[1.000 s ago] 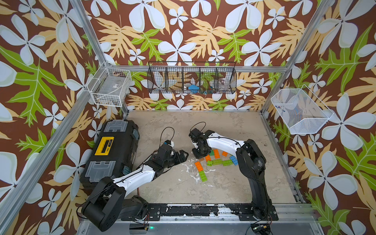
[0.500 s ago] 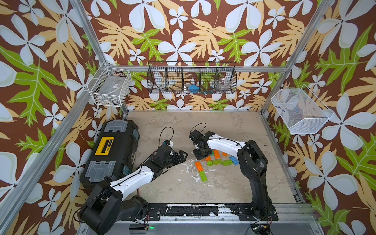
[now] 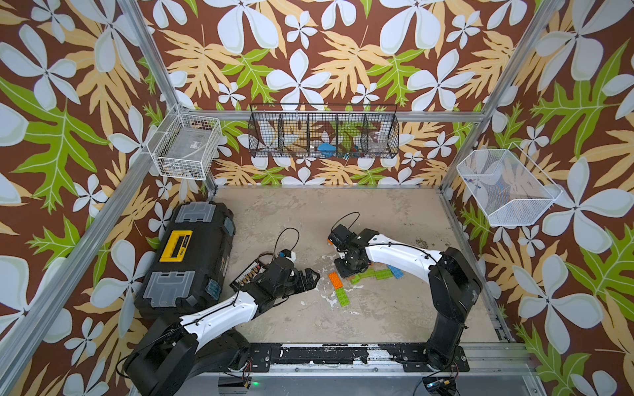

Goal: Assemble a small pinwheel with lego
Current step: Pick up the lego brick from the center of the board, then assemble the lego brick with the lego brick.

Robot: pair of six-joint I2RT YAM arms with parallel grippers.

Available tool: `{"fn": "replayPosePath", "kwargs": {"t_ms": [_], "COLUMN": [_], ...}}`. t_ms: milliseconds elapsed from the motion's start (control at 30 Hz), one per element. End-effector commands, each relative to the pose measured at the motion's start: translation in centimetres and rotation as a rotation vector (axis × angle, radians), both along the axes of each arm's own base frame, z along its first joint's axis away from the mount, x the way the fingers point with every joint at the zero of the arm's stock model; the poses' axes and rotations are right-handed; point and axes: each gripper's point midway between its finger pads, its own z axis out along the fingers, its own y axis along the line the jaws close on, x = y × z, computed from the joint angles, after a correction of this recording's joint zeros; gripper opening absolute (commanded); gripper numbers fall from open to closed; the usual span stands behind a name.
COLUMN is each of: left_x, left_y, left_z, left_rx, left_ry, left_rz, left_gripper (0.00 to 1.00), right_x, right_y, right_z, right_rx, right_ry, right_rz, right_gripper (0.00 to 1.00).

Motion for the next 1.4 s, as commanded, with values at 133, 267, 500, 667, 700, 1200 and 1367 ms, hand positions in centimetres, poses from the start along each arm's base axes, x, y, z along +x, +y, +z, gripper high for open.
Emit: {"fn": "replayPosePath", "kwargs": {"t_ms": [133, 267, 500, 667, 700, 1200, 1367], "left_x": [0.3, 0.2, 0.2, 0.2, 0.2, 0.0, -0.1], "left_y": [0.0, 0.0, 0.1, 0.1, 0.1, 0.3, 0.3], "left_z": [0.3, 0.2, 0.0, 0.0, 0.1, -0.2, -0.3], "left_rx": [-0.008, -0.008, -0.001, -0.001, -0.002, 0.0, -0.001], "left_ry": [-0.011, -0.01, -0.009, -0.009, -0.01, -0.006, -0.002], "left_rz": [0.012, 0.011, 0.01, 0.012, 0.013, 0.013, 0.014], "left_gripper": [0.96, 0.96, 0.97, 0.97, 0.97, 0.97, 0.97], "right_x": [-2.6, -2.7, -2.8, -3.1, -3.2, -4.3, -4.6], "right_y": [2.2, 2.3, 1.7, 1.6, 1.5, 0.5, -0.3], "right_z": [-0.4, -0.4, -1.3, -1.9, -2.1, -3.6, -4.0], "right_rx": [0.053, 0.066, 0.044, 0.041, 0.037, -0.025, -0.055], "right_ry": [0.047, 0.044, 0.041, 0.058, 0.06, 0.085, 0.083], "right_rz": [0.015, -0.007, -0.034, -0.032, -0.033, 0.001, 0.004], "right_gripper": [0.15, 0.15, 0.15, 0.15, 0.15, 0.16, 0.16]}}
